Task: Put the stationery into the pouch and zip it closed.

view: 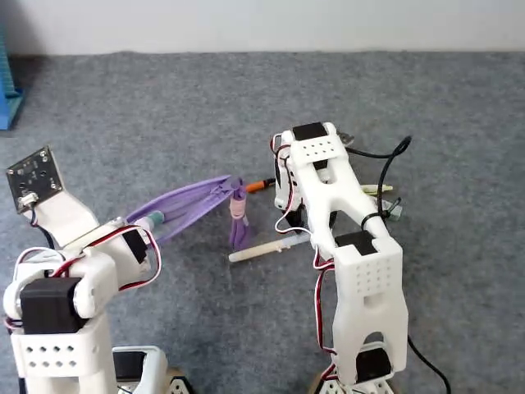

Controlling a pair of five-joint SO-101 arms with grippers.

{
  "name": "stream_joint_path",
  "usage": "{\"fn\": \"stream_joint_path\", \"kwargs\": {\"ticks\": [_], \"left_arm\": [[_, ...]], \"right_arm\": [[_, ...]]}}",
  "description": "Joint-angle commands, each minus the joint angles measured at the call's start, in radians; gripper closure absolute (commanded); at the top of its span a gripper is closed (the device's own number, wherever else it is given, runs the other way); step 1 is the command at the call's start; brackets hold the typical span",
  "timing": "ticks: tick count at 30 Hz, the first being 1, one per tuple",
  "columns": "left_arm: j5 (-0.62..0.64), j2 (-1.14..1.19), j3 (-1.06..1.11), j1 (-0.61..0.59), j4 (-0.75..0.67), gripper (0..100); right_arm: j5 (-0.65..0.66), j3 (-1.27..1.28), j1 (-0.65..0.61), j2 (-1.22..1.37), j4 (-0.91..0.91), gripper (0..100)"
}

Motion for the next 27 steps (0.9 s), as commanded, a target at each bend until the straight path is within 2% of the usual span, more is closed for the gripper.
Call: {"fn": "stream_joint_path", "kwargs": {"ticks": [1,7,10,15,18,27], "left_arm": [[0.009,0.011,-0.007,-0.006,-0.005,99],[0.009,0.011,-0.007,-0.006,-0.005,99],[0.009,0.011,-0.007,-0.006,-0.003,99],[0.008,0.011,-0.007,-0.006,-0.003,99],[0.006,0.011,-0.007,-0.006,-0.003,99],[0.006,0.011,-0.007,-0.003,-0.003,99]], "right_arm": [[-0.009,-0.018,0.013,-0.001,0.005,86.1],[-0.003,-0.025,0.077,0.085,-0.067,88.2],[-0.003,-0.028,0.085,0.101,-0.067,98.9],[-0.003,-0.028,0.084,0.067,-0.058,99.3],[0.012,-0.028,0.084,-0.018,-0.027,99.1],[0.181,-0.028,0.081,-0.444,0.054,99.0]]}}
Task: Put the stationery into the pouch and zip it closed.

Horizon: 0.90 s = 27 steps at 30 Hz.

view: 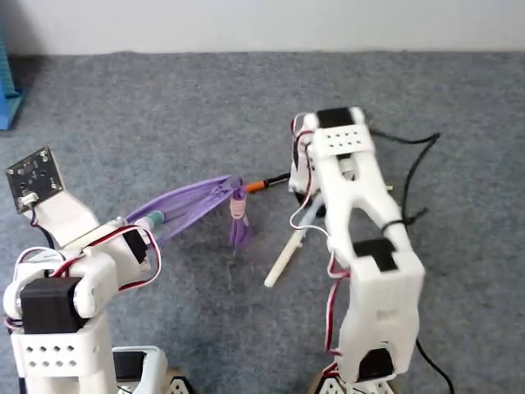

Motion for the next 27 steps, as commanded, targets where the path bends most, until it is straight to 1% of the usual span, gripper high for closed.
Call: {"fn": "stream_joint_path", "kwargs": {"ticks": [1,7,10,14,19,22,27], "left_arm": [[0.006,0.011,-0.007,-0.003,-0.003,99],[0.008,0.011,-0.007,-0.002,-0.003,99],[0.008,0.011,-0.007,-0.002,-0.005,99],[0.008,0.011,-0.005,-0.003,-0.017,99],[0.009,0.011,-0.004,0.000,-0.032,99],[0.009,0.011,-0.004,0.000,-0.032,99],[0.009,0.011,-0.002,-0.002,-0.031,99]], "right_arm": [[0.075,-0.025,0.005,-0.239,0.042,99.0],[0.210,-0.025,0.002,-0.541,0.062,99.1],[0.292,-0.025,-0.047,-0.697,0.061,99.1],[0.347,-0.023,-0.165,-0.871,0.035,99.1],[0.353,-0.023,-0.312,-1.003,-0.068,99.1],[0.354,-0.023,-0.398,-1.041,-0.150,99.1],[0.460,-0.017,-0.544,-1.052,-0.348,99.1]]}}
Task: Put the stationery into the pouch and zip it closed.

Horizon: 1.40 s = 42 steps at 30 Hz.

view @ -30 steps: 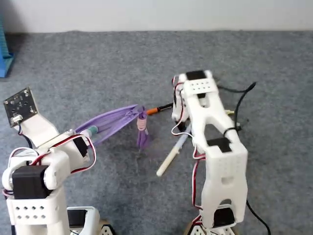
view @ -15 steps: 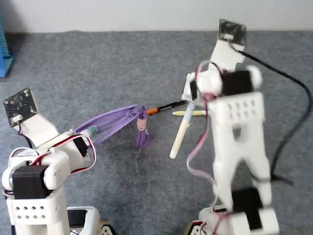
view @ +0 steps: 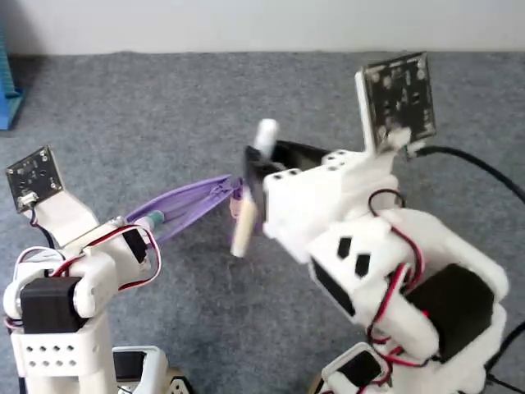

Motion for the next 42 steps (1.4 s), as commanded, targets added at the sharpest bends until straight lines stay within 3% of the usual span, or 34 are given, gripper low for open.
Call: {"fn": "stream_joint_path", "kwargs": {"ticks": [1,5,12,23,29,33,37,42], "left_arm": [[0.009,0.009,-0.002,0.000,-0.026,99],[0.009,0.009,-0.001,0.000,-0.026,99],[0.009,0.009,-0.001,-0.005,-0.026,99],[0.009,0.009,-0.005,-0.006,-0.025,99],[0.009,0.009,-0.005,-0.006,-0.021,99],[0.009,0.009,-0.005,-0.006,-0.023,99],[0.009,0.009,-0.002,-0.006,-0.025,99],[0.009,0.009,-0.002,-0.006,-0.025,99]], "right_arm": [[0.081,-0.015,-0.094,-0.016,-0.165,99.1],[0.195,0.080,-0.193,-0.022,-0.351,99.1],[0.325,0.321,-0.255,-0.027,-0.607,99.1],[0.358,0.635,-0.251,-0.028,-0.676,98.6],[0.353,0.652,-0.226,-0.064,-0.676,76.1],[0.353,0.654,-0.220,-0.128,-0.674,80.9],[0.324,0.678,-0.134,-0.188,-0.631,89.9],[0.057,0.694,0.157,-0.222,-0.461,92.1]]}}
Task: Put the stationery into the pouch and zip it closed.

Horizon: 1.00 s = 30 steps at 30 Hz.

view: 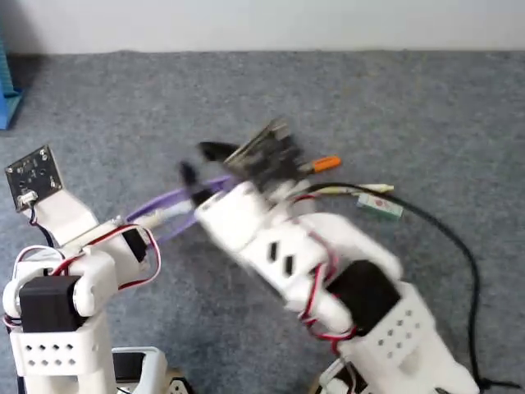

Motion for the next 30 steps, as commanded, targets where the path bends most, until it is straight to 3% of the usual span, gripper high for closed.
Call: {"fn": "stream_joint_path", "kwargs": {"ticks": [1,6,11,18,30], "left_arm": [[0.009,0.005,-0.002,-0.006,-0.025,99],[0.009,0.005,-0.002,-0.006,-0.026,99],[0.009,0.005,-0.002,-0.006,-0.025,99],[0.009,0.005,-0.002,-0.006,-0.025,99],[0.009,0.005,-0.001,0.000,-0.026,99]], "right_arm": [[-0.183,0.006,0.239,-0.030,0.133,92.1],[-0.377,0.143,0.552,0.010,0.243,92.1],[-0.388,0.238,0.707,0.116,0.262,90.6],[-0.394,0.229,0.733,0.305,0.245,80.2],[-0.588,-0.072,0.733,0.722,0.182,80.0]]}}
